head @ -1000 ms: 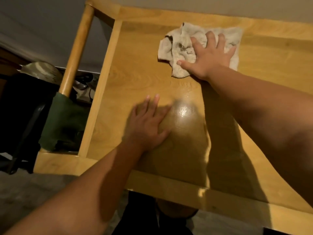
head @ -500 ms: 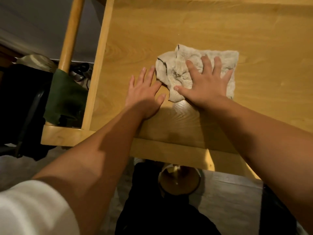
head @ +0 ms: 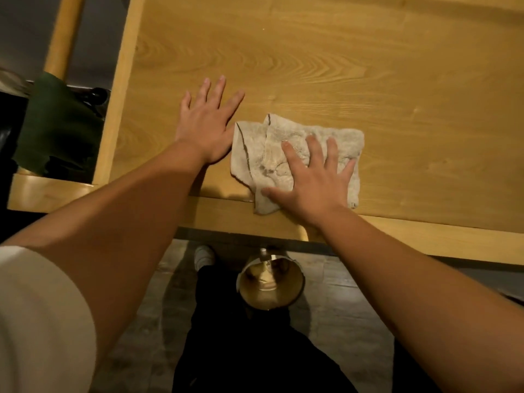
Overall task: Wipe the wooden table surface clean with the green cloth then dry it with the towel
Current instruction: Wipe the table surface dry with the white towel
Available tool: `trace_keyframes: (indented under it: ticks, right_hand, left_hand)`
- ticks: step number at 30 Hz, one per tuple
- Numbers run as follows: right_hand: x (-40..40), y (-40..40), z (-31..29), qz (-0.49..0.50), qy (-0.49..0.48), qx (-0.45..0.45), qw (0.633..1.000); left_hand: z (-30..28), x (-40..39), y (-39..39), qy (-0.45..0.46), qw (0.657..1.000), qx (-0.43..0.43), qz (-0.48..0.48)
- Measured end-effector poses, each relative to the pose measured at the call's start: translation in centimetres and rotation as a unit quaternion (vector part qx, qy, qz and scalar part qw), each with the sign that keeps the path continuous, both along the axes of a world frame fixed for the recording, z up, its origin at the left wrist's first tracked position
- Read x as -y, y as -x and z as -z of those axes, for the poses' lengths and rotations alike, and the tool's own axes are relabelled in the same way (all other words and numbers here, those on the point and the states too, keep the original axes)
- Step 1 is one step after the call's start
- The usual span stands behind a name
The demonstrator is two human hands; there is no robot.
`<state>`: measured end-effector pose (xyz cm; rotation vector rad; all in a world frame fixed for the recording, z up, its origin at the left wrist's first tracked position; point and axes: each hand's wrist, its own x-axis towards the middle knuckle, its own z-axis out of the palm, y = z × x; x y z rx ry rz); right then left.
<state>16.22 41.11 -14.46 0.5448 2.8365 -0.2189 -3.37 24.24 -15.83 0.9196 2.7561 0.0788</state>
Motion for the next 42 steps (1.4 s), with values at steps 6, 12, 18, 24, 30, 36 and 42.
trace_keyframes:
  ticks: [6,12,18,24,30,36,42]
  right_hand:
    - [1.1,-4.5,0.0,0.003,0.000,0.008,1.000]
    - [0.9,-6.6,-0.1,0.004,0.024,0.006,1.000]
    - [-1.4,-8.8,-0.6,0.015,0.025,0.006,1.000]
    - [-4.1,-7.7,-0.7,0.016,0.042,0.006,0.999]
    - [-7.8,-3.5,-0.1,0.038,0.039,-0.017,0.998]
    - [-13.5,4.2,0.9,0.040,0.004,-0.008,0.999]
    - [-17.9,11.6,1.1,0.029,-0.003,-0.018,0.999]
  left_hand:
    - [-0.3,-0.3,-0.2,0.039,0.999,0.003,-0.002]
    - [-0.6,-4.4,-0.5,0.069,0.994,0.049,-0.073]
    - [-0.4,-13.6,-3.9,0.040,0.997,0.050,0.045]
    - [0.2,-13.5,-4.1,0.018,0.999,0.019,0.018]
    - [0.5,-13.6,-4.0,0.008,1.000,0.020,0.018]
    - [0.5,-13.8,-3.9,0.020,1.000,0.010,0.015]
    - [-0.7,-13.6,-4.5,-0.029,0.999,-0.010,0.026]
